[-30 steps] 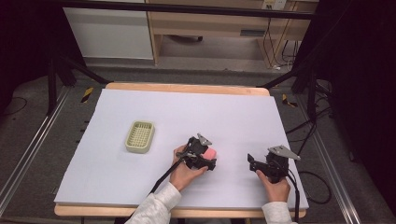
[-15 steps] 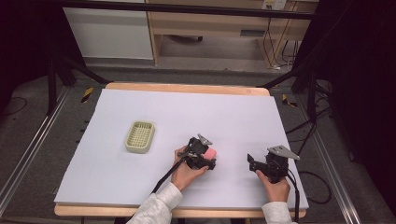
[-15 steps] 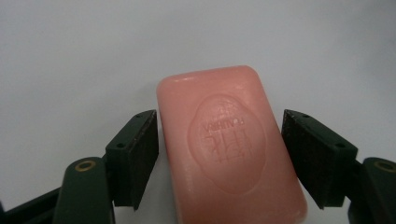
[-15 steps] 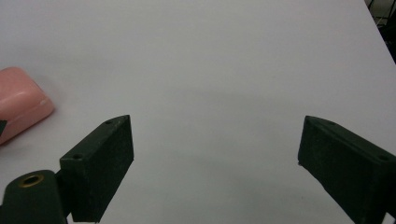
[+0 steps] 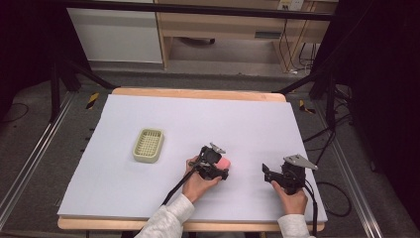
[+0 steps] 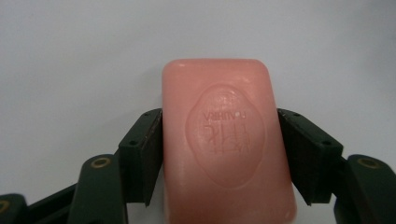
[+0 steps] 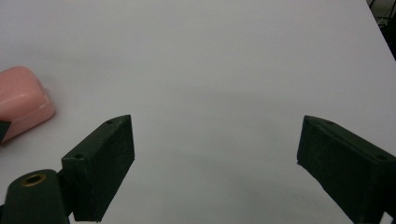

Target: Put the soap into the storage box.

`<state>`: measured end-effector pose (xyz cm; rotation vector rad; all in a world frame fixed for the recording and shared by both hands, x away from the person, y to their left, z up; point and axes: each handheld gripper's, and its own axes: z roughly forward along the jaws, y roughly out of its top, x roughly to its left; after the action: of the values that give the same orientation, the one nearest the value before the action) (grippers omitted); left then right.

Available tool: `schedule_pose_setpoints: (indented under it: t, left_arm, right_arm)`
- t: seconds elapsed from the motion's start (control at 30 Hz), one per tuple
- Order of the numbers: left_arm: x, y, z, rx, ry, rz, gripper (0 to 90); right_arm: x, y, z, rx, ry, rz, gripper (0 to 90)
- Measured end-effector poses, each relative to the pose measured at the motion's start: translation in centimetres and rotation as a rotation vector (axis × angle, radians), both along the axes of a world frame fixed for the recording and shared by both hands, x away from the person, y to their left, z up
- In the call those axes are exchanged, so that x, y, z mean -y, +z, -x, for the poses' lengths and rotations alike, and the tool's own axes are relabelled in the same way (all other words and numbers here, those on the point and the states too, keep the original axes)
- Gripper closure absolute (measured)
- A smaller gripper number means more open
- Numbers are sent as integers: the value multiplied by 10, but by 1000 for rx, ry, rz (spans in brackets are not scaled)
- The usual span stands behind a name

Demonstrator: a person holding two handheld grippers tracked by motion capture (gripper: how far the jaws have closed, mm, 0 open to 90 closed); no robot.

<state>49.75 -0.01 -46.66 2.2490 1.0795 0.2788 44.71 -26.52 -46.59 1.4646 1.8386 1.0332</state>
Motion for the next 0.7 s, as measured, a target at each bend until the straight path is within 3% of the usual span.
schedule_pose_setpoints:
  t: [0.5, 0.7]
  left_arm:
    - [-2, 3, -1, -7, 0, -21, 370]
    - [-7, 7, 0, -7, -12, -9, 371]
  right_arm:
    - [0, 0, 0, -1, 3, 6, 115]
    - [0, 0, 0, 0, 4, 6, 115]
